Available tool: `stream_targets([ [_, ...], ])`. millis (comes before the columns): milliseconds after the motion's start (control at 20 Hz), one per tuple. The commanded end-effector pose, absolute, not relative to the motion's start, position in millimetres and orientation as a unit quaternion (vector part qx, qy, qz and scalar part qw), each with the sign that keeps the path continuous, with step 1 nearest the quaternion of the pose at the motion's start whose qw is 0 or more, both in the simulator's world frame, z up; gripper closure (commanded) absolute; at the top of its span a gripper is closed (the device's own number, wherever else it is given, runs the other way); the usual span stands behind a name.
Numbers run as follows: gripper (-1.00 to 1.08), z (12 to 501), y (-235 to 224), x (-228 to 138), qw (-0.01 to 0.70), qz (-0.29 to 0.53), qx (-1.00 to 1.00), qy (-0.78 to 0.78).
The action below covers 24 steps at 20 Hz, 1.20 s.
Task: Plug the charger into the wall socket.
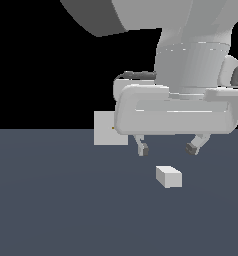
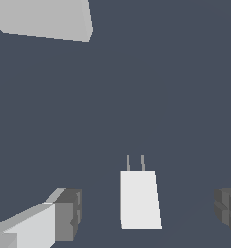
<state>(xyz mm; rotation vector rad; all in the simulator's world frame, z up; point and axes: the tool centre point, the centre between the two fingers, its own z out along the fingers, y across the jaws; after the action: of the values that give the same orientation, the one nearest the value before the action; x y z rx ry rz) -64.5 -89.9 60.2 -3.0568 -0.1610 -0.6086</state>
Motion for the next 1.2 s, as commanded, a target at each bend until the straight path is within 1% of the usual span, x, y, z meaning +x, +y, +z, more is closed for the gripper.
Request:
stream_targets([
  [0, -0.92, 56, -90, -65, 0.01, -0.195, -0.979, -0.052],
  [450, -0.92, 20, -90, -65, 0.01, -0.194, -0.979, -0.052],
  [750, -0.92, 12, -90, -65, 0.01, -0.195, -0.979, -0.052],
  [800, 1.08, 12, -90, -65, 0.01, -0.195, -0.979, -0.052],
  [1150, 1.08, 12, -90, -65, 0.01, -0.195, -0.979, -0.052],
])
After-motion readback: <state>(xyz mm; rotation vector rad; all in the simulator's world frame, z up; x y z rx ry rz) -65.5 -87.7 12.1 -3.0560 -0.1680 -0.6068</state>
